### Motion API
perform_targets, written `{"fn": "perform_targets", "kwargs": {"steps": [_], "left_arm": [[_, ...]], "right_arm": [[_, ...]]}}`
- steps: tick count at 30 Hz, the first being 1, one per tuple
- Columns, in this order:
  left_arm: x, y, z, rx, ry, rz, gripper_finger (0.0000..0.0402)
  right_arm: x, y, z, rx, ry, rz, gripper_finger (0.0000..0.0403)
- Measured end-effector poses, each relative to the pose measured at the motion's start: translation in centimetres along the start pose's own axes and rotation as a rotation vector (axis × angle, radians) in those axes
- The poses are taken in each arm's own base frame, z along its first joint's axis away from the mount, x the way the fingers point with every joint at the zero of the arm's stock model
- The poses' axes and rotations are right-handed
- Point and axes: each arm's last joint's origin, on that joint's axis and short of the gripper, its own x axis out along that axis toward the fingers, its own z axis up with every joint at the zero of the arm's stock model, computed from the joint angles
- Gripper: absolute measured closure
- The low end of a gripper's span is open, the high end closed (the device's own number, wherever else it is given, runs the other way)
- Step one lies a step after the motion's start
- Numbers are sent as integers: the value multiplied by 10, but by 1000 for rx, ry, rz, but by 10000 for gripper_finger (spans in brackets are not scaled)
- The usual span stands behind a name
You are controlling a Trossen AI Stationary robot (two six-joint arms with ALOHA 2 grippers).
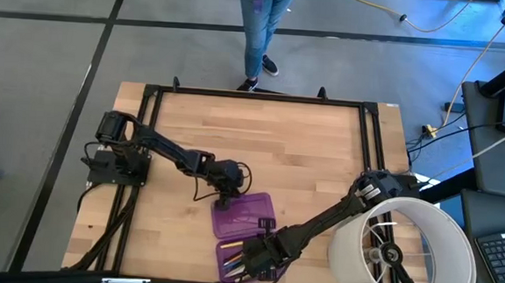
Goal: Pick & place school supplies into a supply box
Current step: Close the violet supply box
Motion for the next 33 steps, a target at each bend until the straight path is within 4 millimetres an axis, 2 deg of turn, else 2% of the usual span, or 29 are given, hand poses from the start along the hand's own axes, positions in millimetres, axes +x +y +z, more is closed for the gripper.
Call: {"fn": "perform_targets", "kwargs": {"steps": [8,15,20,26,33], "left_arm": [[-11,1,11,32,42,27,396],[-16,-3,25,124,85,144,398],[-19,-9,31,178,114,219,398],[-21,-21,31,227,147,299,398],[-20,-36,26,295,146,381,398]], "right_arm": [[-3,0,1,50,-31,-34,316],[-4,1,1,107,-40,-36,316],[-13,-1,3,173,-88,-66,316],[-31,-7,5,246,-115,-71,316],[-30,-24,21,226,-130,9,316]]}}
